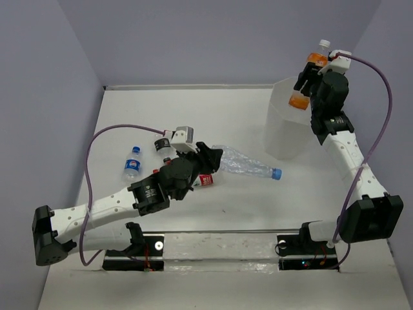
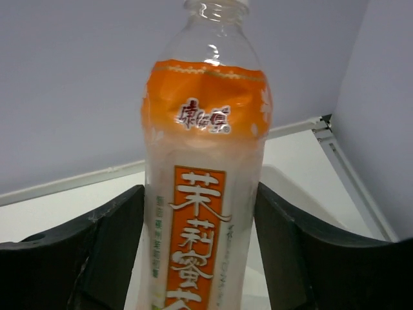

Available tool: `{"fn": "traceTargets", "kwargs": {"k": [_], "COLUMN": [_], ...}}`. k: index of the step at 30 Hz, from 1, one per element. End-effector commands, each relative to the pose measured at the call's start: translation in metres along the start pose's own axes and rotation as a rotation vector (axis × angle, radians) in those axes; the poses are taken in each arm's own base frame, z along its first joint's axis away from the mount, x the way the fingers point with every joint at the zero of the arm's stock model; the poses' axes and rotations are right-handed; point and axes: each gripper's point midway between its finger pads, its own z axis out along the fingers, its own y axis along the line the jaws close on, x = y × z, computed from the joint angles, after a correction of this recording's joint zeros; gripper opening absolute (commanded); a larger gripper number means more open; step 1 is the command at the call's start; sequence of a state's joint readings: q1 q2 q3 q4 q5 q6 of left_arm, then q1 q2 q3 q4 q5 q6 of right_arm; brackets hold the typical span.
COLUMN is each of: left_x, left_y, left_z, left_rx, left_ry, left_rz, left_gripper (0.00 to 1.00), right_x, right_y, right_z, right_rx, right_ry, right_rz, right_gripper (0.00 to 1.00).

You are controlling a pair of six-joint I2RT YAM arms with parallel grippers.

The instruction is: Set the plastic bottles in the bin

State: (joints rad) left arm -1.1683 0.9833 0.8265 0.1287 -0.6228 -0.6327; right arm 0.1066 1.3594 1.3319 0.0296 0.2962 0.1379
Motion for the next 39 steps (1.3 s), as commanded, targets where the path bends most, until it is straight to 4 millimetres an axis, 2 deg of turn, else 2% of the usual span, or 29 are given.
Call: {"fn": "traceTargets", "kwargs": {"k": [1, 4, 6, 7, 9, 10, 13, 14, 15, 16, 17, 18, 19, 20, 21, 22, 23, 24, 25, 26, 27, 28, 30, 32, 33, 35, 36, 38, 39], "left_x": [-0.057, -0.073, -0.083, -0.094, -0.1, -0.117, -0.123, -0.141, -0.137, -0.159, -0.163, -0.174, -0.178, -0.182, -0.179, -0.197, -0.199, -0.192, -0.194, -0.206, -0.196, -0.207, -0.193, -0.198, -0.188, -0.19, -0.18, -0.183, -0.173], "left_y": [-0.025, -0.036, -0.034, -0.042, -0.042, -0.047, -0.05, -0.06, -0.06, -0.068, -0.071, -0.078, -0.082, -0.085, -0.083, -0.091, -0.091, -0.088, -0.09, -0.096, -0.096, -0.103, -0.104, -0.111, -0.113, -0.12, -0.124, -0.134, -0.141], "left_z": [0.01, 0.022, 0.035, 0.037, 0.05, 0.052, 0.071, 0.072, 0.083, 0.081, 0.085, 0.091, 0.094, 0.097, 0.108, 0.107, 0.111, 0.125, 0.129, 0.13, 0.145, 0.145, 0.163, 0.167, 0.175, 0.177, 0.184, 0.186, 0.193], "left_rx": [0.008, 0.029, 0.014, 0.027, 0.002, -0.003, -0.044, -0.039, -0.062, -0.071, -0.082, -0.097, -0.101, -0.107, -0.143, -0.148, -0.17, -0.21, -0.223, -0.232, -0.25, -0.25, -0.281, -0.29, -0.3, -0.298, -0.289, -0.267, -0.236], "left_ry": [-0.124, -0.136, -0.147, -0.164, -0.172, -0.201, -0.206, -0.241, -0.234, -0.275, -0.282, -0.302, -0.309, -0.318, -0.316, -0.354, -0.363, -0.359, -0.365, -0.389, -0.376, -0.407, -0.395, -0.432, -0.425, -0.463, -0.453, -0.474, -0.466], "left_rz": [0.025, 0.039, 0.049, 0.055, 0.086, 0.094, 0.151, 0.15, 0.198, 0.193, 0.209, 0.235, 0.247, 0.26, 0.311, 0.307, 0.327, 0.359, 0.378, 0.409, 0.445, 0.443, 0.528, 0.541, 0.601, 0.607, 0.64, 0.634, 0.642], "left_gripper": [0.01, 0.01, 0.01, 0.01, 0.01, 0.01, 0.01, 0.01, 0.01, 0.01, 0.01, 0.01, 0.01, 0.01, 0.01, 0.01, 0.01, 0.0, 0.0, 0.0, 0.0, 0.0, 0.0, 0.0, 0.0, 0.0, 0.01, 0.02, 0.03], "right_x": [-0.036, -0.041, -0.042, -0.046, -0.042, -0.045, -0.046, -0.056, -0.046, -0.045, -0.051, -0.039, -0.034, -0.037, -0.027, -0.023, -0.021, -0.017, -0.014, -0.012, -0.012, -0.006, -0.001, 0.0, 0.001, 0.003, 0.003, 0.005, 0.007], "right_y": [0.005, 0.009, 0.009, 0.012, 0.011, 0.011, 0.012, 0.012, 0.011, 0.017, 0.018, 0.022, 0.028, 0.027, 0.028, 0.032, 0.033, 0.031, 0.034, 0.035, 0.035, 0.035, 0.032, 0.028, 0.027, 0.025, 0.025, 0.023, 0.023], "right_z": [-0.021, -0.035, -0.043, -0.046, -0.055, -0.065, -0.082, -0.097, -0.103, -0.112, -0.129, -0.136, -0.144, -0.159, -0.165, -0.174, -0.182, -0.193, -0.201, -0.207, -0.217, -0.219, -0.224, -0.231, -0.233, -0.238, -0.239, -0.239, -0.239], "right_rx": [-0.051, -0.091, -0.1, -0.118, -0.122, -0.135, -0.162, -0.179, -0.184, -0.23, -0.259, -0.298, -0.342, -0.361, -0.375, -0.411, -0.429, -0.442, -0.47, -0.488, -0.505, -0.514, -0.505, -0.496, -0.494, -0.496, -0.497, -0.494, -0.489], "right_ry": [-0.113, -0.116, -0.095, -0.089, -0.058, -0.068, -0.057, -0.079, -0.052, -0.047, -0.064, -0.034, -0.02, -0.026, -0.006, 0.002, 0.002, -0.003, 0.004, 0.004, -0.002, 0.012, 0.027, 0.016, 0.018, 0.016, 0.015, 0.017, 0.026], "right_rz": [0.124, 0.138, 0.134, 0.133, 0.131, 0.14, 0.167, 0.181, 0.188, 0.2, 0.211, 0.222, 0.225, 0.234, 0.259, 0.267, 0.28, 0.307, 0.317, 0.325, 0.329, 0.327, 0.318, 0.307, 0.306, 0.301, 0.298, 0.283, 0.278], "right_gripper": [0.79, 0.88, 0.9, 0.91, 0.91, 0.91, 0.87, 0.83, 0.79, 0.63, 0.51, 0.16, 0.02, 0.0, 0.0, 0.0, 0.0, 0.0, 0.0, 0.0, 0.0, 0.0, 0.0, 0.0, 0.0, 0.0, 0.0, 0.0, 0.0]}}
